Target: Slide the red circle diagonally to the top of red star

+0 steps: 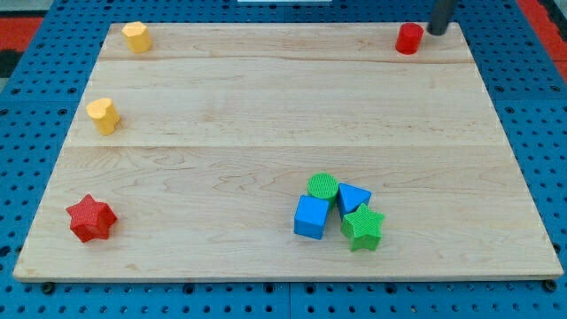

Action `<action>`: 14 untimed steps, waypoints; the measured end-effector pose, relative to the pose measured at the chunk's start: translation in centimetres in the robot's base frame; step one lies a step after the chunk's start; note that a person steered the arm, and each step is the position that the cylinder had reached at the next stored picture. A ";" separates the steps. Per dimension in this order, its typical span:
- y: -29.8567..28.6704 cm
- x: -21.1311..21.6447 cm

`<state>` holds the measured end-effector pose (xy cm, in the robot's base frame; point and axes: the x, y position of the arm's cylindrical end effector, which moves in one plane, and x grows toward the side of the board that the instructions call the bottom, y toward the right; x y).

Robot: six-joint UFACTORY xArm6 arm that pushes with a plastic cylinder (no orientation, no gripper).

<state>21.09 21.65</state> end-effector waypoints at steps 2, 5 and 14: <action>-12.5 0.9; -4.3 1.1; -26.3 8.1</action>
<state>29.19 -4.66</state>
